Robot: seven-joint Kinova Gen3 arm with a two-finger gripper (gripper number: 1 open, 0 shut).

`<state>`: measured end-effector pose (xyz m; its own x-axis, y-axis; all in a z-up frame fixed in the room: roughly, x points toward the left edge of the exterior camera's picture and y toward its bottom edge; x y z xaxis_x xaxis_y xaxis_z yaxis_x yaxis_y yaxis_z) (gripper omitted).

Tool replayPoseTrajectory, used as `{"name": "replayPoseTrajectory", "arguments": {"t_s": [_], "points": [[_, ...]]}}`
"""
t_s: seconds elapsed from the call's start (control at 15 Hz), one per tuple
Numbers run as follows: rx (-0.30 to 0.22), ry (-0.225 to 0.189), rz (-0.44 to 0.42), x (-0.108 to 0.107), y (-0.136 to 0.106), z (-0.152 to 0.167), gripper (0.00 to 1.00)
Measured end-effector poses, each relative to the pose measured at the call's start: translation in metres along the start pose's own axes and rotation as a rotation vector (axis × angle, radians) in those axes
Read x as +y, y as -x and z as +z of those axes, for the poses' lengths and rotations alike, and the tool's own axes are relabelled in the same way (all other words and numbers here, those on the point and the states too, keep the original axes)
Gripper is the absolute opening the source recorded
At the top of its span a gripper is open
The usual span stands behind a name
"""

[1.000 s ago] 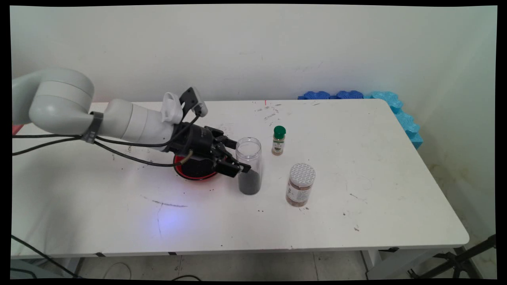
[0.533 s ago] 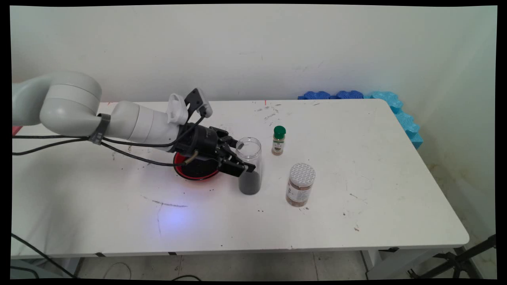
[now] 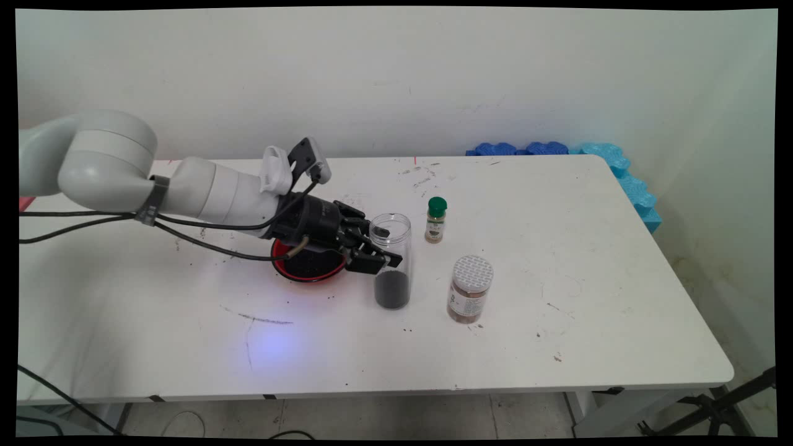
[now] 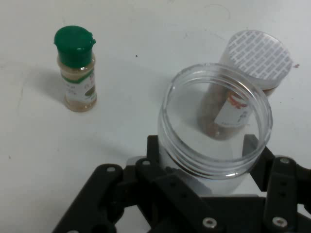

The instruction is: Pour the black seasoning powder in the red bowl

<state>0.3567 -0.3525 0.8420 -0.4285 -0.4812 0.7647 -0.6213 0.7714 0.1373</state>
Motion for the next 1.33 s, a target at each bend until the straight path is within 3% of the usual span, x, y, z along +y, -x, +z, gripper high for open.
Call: {"name": "replayPoseTrajectory", "arguments": {"t_s": [0.47,1.33], "points": [[-0.007,0.011,0.004,0.011,-0.011,-0.044,0.0],[-0.054,0.055,0.01,0.039,-0.046,-0.157,0.0]]}}
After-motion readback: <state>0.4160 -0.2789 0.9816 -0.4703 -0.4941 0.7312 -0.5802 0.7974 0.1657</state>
